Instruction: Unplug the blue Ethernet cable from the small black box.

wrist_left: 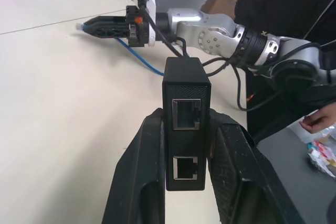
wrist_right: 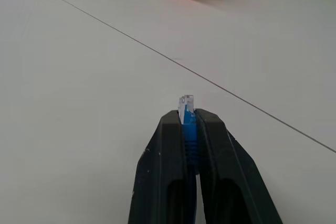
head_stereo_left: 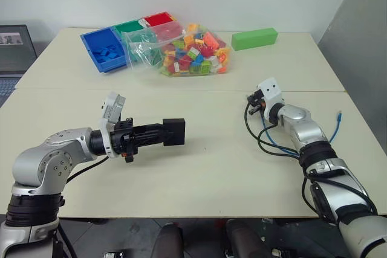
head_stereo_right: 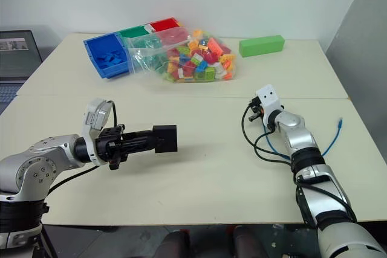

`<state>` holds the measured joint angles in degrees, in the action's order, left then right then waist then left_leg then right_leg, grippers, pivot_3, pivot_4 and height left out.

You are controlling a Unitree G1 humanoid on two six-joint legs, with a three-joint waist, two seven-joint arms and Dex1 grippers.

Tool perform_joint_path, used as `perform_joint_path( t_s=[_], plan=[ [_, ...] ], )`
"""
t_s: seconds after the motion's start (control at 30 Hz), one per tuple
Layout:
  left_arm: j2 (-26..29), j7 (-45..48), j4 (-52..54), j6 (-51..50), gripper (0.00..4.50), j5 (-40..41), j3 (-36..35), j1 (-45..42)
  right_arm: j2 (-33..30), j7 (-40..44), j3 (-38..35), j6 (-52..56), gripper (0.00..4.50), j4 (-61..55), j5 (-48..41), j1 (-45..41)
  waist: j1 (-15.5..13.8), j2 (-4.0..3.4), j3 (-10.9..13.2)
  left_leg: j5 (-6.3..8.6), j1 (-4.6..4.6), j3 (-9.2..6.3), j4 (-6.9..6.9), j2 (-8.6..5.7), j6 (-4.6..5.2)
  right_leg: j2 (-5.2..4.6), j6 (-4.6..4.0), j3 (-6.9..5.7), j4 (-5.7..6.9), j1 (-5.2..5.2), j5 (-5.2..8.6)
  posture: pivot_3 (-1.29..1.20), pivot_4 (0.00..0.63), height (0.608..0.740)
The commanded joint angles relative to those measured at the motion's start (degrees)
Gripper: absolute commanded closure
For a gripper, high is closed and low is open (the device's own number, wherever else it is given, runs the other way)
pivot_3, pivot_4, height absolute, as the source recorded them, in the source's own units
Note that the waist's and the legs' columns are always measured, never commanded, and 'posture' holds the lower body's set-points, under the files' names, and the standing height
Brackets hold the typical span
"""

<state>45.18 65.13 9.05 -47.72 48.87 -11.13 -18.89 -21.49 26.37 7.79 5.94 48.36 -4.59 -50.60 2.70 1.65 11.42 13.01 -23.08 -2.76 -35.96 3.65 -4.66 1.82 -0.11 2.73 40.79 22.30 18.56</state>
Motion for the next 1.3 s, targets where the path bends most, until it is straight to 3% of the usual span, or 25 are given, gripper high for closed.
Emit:
perform_joint_path(
  t_s=[0.03, 0.2, 0.37, 0.5, 0.67, 0.9, 1.1, 1.17, 1.3],
  plan=[
    [-0.42, -1.57, 2.47, 1.0, 3.73, 1.16, -2.35, 0.04, -0.15, 2.31, -2.43, -0.98, 3.37, 0.27, -0.19, -1.52, -0.01, 0.0, 0.0, 0.0, -0.01, 0.0, 0.0, 0.0, 0.0, 0.0, 0.0, 0.0, -0.01, 0.0, 0.0, 0.0, 0.15, 0.74],
    [-3.19, -7.14, 0.73, 5.45, 3.73, -2.71, -3.01, -0.31, -2.57, 7.52, -2.88, 0.3, 2.05, -9.38, -0.65, 1.28, 0.03, -0.05, 0.03, 0.0, 0.01, -0.01, -0.01, 0.0, 0.0, -0.01, 0.0, -0.01, 0.05, 0.0, 0.0, 0.0, 0.15, 0.74],
    [-9.23, -19.08, -7.04, 16.77, 3.73, -13.02, -3.17, -4.25, -4.02, 13.08, -2.81, 5.15, 1.03, -29.39, -4.22, 7.13, -0.57, -0.05, 0.03, 0.0, 0.03, -0.08, -0.06, 0.01, 0.0, 0.0, 0.01, -0.03, 0.09, -0.03, 0.0, 0.0, 0.15, 0.74],
    [-13.23, -23.93, -14.2, 28.12, 3.73, -20.64, -2.69, -5.38, -3.01, 17.69, -0.35, 13.21, 1.03, -46.06, -9.36, 11.54, -0.57, -0.06, 0.02, 0.0, 0.06, -0.04, -0.05, 0.01, -0.01, 0.0, 0.01, -0.02, 0.1, -0.03, 0.0, 0.0, 0.15, 0.74],
    [-17.14, -32.96, -27.69, 46.57, 3.73, -32.38, -1.77, -7.82, -0.66, 18.52, 4.16, 23.51, 1.03, -58.48, -12.71, 13.14, -0.92, -0.05, 0.02, -0.01, 0.02, -0.06, -0.05, 0.02, -0.01, -0.01, 0.0, -0.04, 0.06, -0.03, -0.01, 0.0, 0.15, 0.74],
    [-19.66, -38.33, -44.19, 57.64, 3.73, -36.79, -2.4, -12.05, 0.01, 17.38, 8.04, 29.46, 1.03, -62.5, -11.62, 12.45, -1.21, 0.0, -0.01, -0.01, -0.01, -0.1, -0.11, -0.07, -0.01, -0.09, 0.03, -0.17, 0.06, -0.07, -0.02, 0.0, 0.15, 0.74],
    [-20.35, -38.01, -50.13, 59.82, 3.73, -35.89, -2.98, -13.44, -0.5, 17.11, 8.28, 30.47, 1.03, -63.11, -11.2, 12.12, -1.08, 0.0, -0.01, -0.01, -0.02, -0.12, -0.09, -0.05, 0.0, -0.08, 0.03, -0.22, 0.07, -0.05, -0.02, 0.0, 0.15, 0.74],
    [-20.42, -37.56, -51.13, 59.7, 3.03, -35.48, -3.17, -13.3, -0.71, 17.19, 8.28, 30.66, 0.97, -63.37, -11.04, 12.2, -1.02, 0.01, -0.01, -0.01, 0.0, -0.13, -0.09, -0.05, -0.01, -0.07, 0.03, -0.23, 0.08, -0.06, -0.02, 0.0, 0.15, 0.74],
    [-20.52, -36.8, -51.3, 59.59, 2.32, -35.19, -3.16, -12.74, -0.95, 17.26, 8.25, 30.88, 0.97, -63.69, -10.97, 12.33, -0.98, 0.01, -0.01, -0.01, 0.0, -0.12, -0.1, -0.05, -0.01, -0.07, 0.03, -0.22, 0.09, -0.07, -0.02, 0.0, 0.15, 0.74]
  ],
)
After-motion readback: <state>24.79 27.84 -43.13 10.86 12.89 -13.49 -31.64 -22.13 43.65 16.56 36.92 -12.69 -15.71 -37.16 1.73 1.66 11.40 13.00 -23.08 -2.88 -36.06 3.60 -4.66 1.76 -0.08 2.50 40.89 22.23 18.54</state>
